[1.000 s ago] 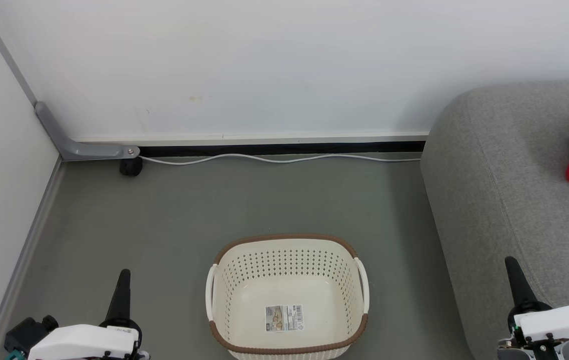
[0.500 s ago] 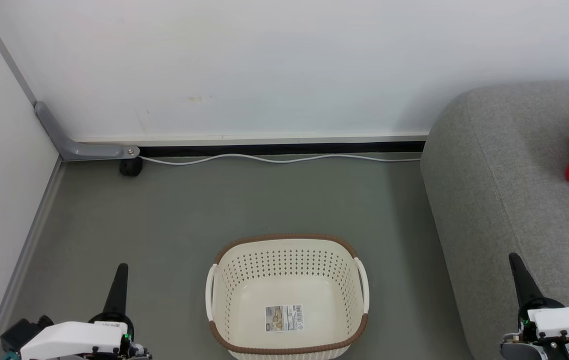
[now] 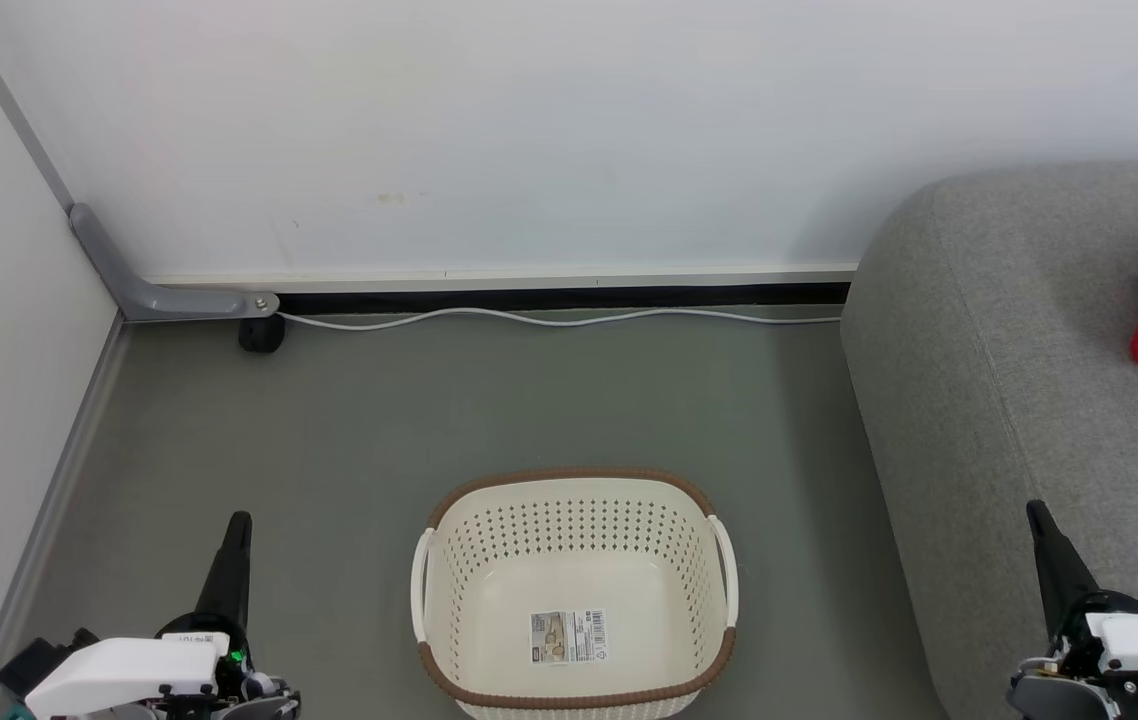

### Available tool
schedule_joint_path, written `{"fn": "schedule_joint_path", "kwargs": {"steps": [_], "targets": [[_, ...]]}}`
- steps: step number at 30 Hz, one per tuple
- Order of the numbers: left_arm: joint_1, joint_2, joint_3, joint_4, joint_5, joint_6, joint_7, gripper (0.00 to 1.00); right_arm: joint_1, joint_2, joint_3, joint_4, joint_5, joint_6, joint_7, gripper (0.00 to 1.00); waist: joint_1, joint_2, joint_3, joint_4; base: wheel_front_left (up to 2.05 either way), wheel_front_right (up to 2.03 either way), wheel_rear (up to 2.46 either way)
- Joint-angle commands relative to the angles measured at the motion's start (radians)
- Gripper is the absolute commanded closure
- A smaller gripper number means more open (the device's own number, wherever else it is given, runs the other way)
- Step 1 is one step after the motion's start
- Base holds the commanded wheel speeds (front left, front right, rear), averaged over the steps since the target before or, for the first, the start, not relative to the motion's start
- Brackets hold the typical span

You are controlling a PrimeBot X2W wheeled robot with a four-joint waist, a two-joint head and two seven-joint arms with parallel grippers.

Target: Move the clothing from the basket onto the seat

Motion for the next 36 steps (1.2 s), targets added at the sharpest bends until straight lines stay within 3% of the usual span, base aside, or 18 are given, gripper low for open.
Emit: {"fn": "schedule_joint_path", "kwargs": {"steps": [1,10,36], "targets": [[-0.055,0.020,0.035,-0.033,-0.037,-0.011,0.010,1.00,-0.035,-0.009,0.015,-0.040,0.041,0.004,0.017,1.00,0.0000,-0.0001,0.000,0.000,0.00,0.00,0.00],[-0.060,0.021,0.043,-0.042,-0.126,-0.016,0.033,1.00,-0.035,-0.007,0.003,-0.049,0.128,0.004,0.040,1.00,0.0000,-0.0001,0.000,0.000,0.00,0.00,0.00],[-0.060,0.021,0.043,-0.042,-0.126,-0.016,0.033,1.00,-0.035,-0.007,0.003,-0.049,0.128,0.004,0.040,1.00,0.0000,-0.0001,0.000,0.000,0.00,0.00,0.00]]}}
